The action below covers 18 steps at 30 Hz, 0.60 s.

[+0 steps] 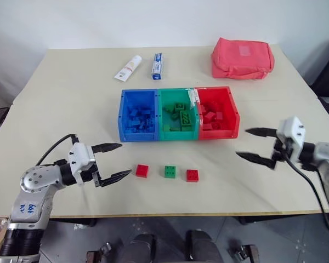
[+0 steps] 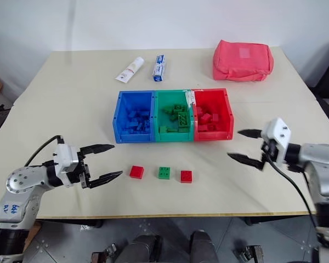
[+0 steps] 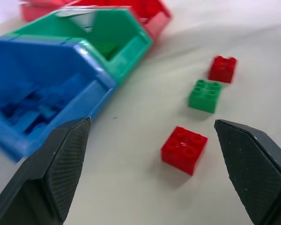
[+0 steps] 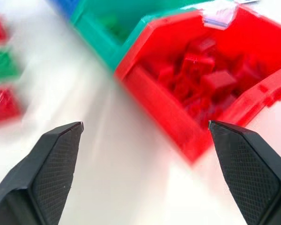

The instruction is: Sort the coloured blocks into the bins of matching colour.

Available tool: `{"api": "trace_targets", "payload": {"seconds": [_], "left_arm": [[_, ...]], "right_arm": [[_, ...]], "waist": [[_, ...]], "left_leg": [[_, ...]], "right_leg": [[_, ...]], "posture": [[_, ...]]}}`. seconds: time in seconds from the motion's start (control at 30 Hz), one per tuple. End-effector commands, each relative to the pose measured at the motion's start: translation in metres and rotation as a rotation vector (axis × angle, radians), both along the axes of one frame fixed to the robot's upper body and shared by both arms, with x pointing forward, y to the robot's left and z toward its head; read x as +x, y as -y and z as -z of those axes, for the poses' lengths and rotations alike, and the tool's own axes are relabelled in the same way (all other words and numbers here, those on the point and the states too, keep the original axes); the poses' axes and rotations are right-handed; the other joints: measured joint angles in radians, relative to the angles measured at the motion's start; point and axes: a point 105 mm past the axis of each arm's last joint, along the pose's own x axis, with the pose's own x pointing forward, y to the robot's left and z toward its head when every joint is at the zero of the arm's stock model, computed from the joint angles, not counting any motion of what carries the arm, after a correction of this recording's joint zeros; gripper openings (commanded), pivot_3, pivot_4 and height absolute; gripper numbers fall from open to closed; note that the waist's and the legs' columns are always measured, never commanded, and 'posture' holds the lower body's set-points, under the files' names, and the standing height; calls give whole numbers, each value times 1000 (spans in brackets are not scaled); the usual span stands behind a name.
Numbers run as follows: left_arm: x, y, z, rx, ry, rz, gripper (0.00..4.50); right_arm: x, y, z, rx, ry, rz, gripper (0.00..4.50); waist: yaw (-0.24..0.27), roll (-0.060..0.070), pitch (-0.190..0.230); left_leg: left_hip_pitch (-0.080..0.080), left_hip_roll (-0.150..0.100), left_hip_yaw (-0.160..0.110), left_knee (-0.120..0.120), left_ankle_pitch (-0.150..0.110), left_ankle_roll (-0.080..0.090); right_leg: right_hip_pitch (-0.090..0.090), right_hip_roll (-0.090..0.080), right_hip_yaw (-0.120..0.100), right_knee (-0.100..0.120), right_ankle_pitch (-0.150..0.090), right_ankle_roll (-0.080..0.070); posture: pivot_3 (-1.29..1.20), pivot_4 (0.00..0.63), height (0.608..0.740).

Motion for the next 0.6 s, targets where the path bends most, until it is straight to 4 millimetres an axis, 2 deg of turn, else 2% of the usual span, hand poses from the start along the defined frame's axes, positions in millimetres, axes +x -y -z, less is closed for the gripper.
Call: {"api": "trace_targets", "payload": {"seconds": [0.03, 0.13, 0.27, 0.33, 0.47, 0.6], "left_arm": [[-5, 7, 3, 31, -25, 84, 4500], [-14, 12, 9, 51, -74, 144, 4500], [-8, 11, 4, 19, -24, 92, 4500], [-6, 9, 2, 9, -2, 65, 4500], [-11, 6, 8, 33, -10, 57, 4500], [-13, 6, 9, 29, -6, 42, 4500]], "right_arm": [[-14, 11, 6, -76, -20, -54, 4463], [-17, 9, 14, -101, -35, -83, 4463], [-15, -7, 19, -94, -31, -143, 4463], [-13, -23, 19, -73, -32, -180, 4463], [-13, -83, 33, -58, -89, -299, 4463], [-17, -120, 45, -33, -106, -365, 4463]], "waist": [[-1, 0, 0], [-8, 0, 0], [-3, 0, 0], [-2, 0, 0], [-4, 0, 0], [5, 0, 0]], "left_leg": [[0, 0, 0, 0, 0, 0], [0, 0, 2, 0, 0, 0], [0, 1, 1, 0, 0, 0], [0, 1, 1, 0, 0, 0], [0, 1, 1, 0, 0, 0], [-1, 0, -1, 1, 0, 0]], "right_leg": [[0, 0, 0, 0, 0, 0], [-1, 0, 2, 0, 0, 0], [-1, 0, 2, 0, 0, 0], [0, 0, 2, 0, 0, 0], [-1, 0, 1, 1, 0, 0], [-1, 0, 0, 0, 0, 0]], "posture": [[0, 150, 740], [0, 150, 740], [0, 150, 740], [0, 150, 740], [0, 150, 740], [0, 150, 740]]}}
